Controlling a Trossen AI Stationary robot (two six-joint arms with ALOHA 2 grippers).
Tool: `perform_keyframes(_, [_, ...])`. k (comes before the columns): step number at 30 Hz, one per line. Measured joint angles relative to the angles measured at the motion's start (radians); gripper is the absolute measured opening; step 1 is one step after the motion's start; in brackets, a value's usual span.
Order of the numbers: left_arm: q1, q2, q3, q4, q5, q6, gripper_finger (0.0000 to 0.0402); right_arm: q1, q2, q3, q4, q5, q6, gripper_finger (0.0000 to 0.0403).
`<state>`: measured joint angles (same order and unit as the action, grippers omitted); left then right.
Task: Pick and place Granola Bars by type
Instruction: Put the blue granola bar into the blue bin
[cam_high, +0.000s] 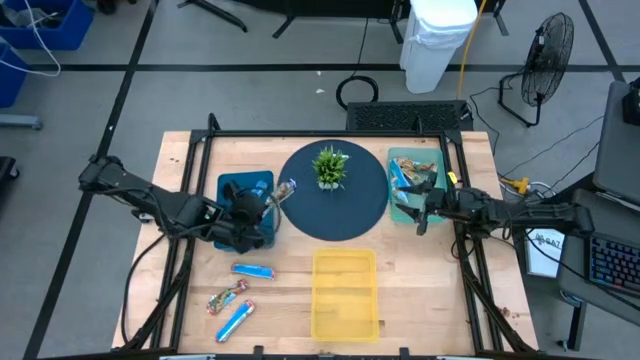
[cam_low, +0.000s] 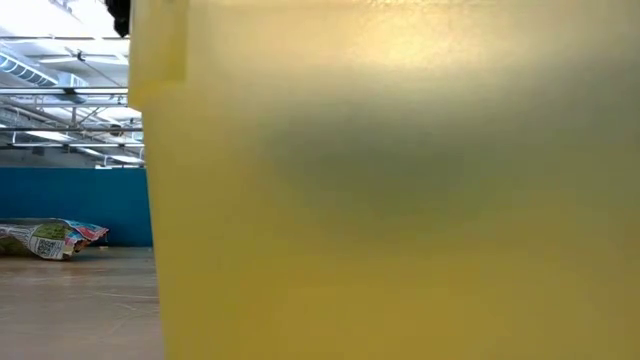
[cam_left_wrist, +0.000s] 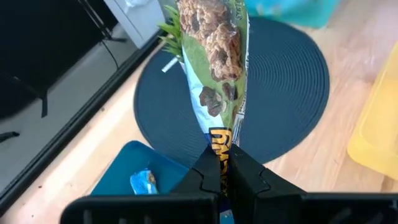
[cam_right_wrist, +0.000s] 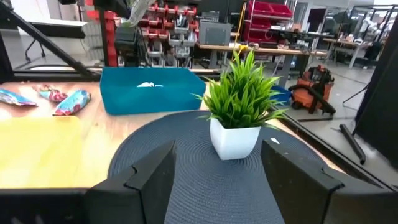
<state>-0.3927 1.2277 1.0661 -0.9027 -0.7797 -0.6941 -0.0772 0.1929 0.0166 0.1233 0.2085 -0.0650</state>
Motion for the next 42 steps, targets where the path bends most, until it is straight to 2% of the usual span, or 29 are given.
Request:
perform_keyframes(6, [-0.06,-0.134,-0.155,0.042,-0.056,-0.114,0.001,0.0,-0.086,0.0,-0.04,0.0,0.0,0.0226])
perform_keyframes(14, [-0.083,-0.359,-0.413,0.224,-0.08,-0.184,0.0009,0.0,-0.089,0.0,-0.031,0.0,0.031,0.0226])
perform_keyframes(19, [-0.083,-0.465,-0.509,0.223,-0.086,-0.295,0.0009,0.0,-0.087,0.0,-0.03,0.0,0.031,0.0226])
perform_keyframes(25, [-0.066,-0.518,-0.535,0.108,-0.053,-0.568,0.0009,0.0,-0.087,0.0,-0.026,0.0,0.026,0.0226])
perform_keyframes(29, [-0.033,-0.517,-0.518,0.07,0.017,-0.632,0.0009,0.0,-0.087,0.0,-0.025,0.0,0.026,0.0226])
perform_keyframes(35, [0.028,-0.515,-0.516,0.066,0.199,-0.684,0.0009,0.0,-0.087,0.0,-0.024,0.0,0.026,0.0226])
perform_keyframes(42, [0.091,-0.5,-0.516,0.018,0.272,-0.811,0.0009,0.0,-0.087,0.0,-0.024,-0.001,0.026,0.0226])
